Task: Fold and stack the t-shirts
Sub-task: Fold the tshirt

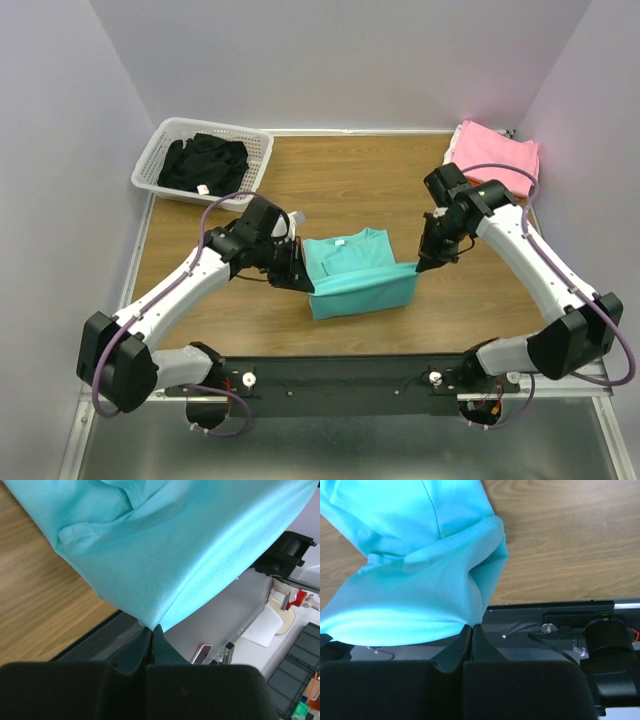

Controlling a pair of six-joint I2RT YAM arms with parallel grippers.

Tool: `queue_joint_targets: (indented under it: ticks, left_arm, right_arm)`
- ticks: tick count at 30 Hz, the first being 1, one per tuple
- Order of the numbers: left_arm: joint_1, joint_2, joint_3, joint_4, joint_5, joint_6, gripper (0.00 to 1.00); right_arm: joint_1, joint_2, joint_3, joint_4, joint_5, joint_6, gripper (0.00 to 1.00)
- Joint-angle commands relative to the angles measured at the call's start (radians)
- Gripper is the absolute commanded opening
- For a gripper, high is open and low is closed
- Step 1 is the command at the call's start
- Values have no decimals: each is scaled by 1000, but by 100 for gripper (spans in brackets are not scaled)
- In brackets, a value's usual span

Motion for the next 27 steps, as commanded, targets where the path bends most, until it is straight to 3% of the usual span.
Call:
queue_joint_targets:
  ticks: [1, 8, 15, 16, 17, 18, 19, 20, 22, 24, 27]
  left_arm:
    - [41, 44, 54, -9, -5, 69, 0]
    - [134, 159, 114, -9, 16, 159, 0]
    - [236, 410, 260, -16, 24, 293, 0]
    - [250, 447, 311, -12, 26, 323, 5]
    - [273, 525, 345, -9, 18, 334, 14]
    - [284, 564, 416, 1, 7, 339, 30]
    - [295, 604, 454, 14, -5, 342, 62]
    - [302, 680, 496, 17, -5, 346, 85]
    - [312, 743, 620, 20, -19, 346, 97]
    - [312, 811, 726, -20, -53, 359, 97]
    - [312, 822, 746, -17, -63, 353, 97]
  right_arm:
    - [3, 51, 81, 18, 96, -32, 0]
    - [-3, 198, 171, 49, 189, -99, 0]
    - [-39, 461, 374, 118, 237, -234, 0]
    - [-46, 545, 451, 138, 253, -249, 0]
    - [-54, 586, 485, 153, 257, -265, 11]
    - [-62, 636, 523, 165, 249, -294, 24]
    - [-74, 728, 639, 173, 214, -311, 40]
    - [-75, 777, 695, 176, 206, -329, 61]
    - [-77, 845, 823, 169, 186, -378, 77]
    - [-80, 893, 942, 153, 158, -407, 98]
    - [-97, 859, 894, 167, 137, -434, 100]
